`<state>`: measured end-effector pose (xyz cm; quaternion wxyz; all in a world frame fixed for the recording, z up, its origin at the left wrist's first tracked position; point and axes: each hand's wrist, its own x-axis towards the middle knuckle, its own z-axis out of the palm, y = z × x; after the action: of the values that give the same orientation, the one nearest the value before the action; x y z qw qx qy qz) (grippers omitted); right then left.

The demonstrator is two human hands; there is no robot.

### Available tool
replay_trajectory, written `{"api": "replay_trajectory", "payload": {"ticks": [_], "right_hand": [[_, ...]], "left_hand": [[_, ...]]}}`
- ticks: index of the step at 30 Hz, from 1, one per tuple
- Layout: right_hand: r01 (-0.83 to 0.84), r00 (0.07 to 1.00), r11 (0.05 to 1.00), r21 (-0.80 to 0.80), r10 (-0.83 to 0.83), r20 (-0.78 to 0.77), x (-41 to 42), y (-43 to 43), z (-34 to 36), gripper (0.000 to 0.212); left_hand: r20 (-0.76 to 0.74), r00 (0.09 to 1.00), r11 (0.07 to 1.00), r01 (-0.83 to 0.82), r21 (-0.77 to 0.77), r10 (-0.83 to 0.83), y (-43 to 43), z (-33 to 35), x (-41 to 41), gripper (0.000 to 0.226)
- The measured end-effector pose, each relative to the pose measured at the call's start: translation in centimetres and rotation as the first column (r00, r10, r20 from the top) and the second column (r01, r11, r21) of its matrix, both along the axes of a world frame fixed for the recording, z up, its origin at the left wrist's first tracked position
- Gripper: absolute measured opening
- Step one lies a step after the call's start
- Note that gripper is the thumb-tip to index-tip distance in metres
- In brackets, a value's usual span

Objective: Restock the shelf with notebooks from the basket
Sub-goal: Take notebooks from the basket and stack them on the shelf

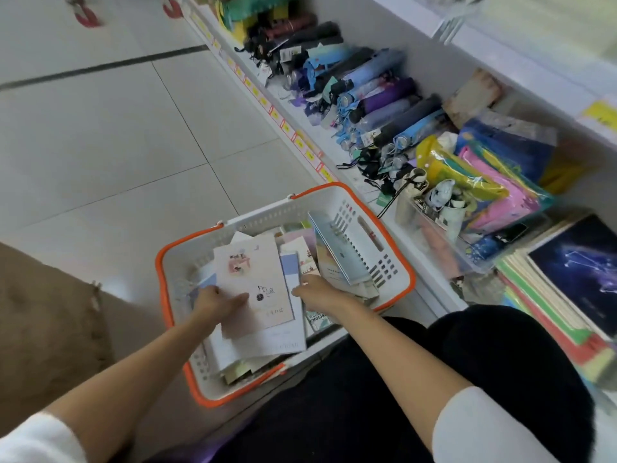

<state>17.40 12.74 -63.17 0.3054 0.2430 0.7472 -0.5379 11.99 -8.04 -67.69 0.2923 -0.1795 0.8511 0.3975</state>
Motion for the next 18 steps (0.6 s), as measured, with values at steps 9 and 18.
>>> {"api": "replay_trajectory", "payload": {"ticks": [9,18], "right_hand": [[0.112,0.993,0.99,-0.08,-0.108,0.055,-0.1,-0.5,-1.1,0.061],[0.196,0.977,0.98,-0.045,-0.199,-0.071,0.4,2.0,2.2,0.045]], "left_hand": [[0.004,0.999,0.996,0.053,0.074,-0.054,1.5,1.0,-0.5,0.052],[-0.054,0.998,0.881,0.013,0.473,0.014,5.4,5.8,-3.3,0.035]]}}
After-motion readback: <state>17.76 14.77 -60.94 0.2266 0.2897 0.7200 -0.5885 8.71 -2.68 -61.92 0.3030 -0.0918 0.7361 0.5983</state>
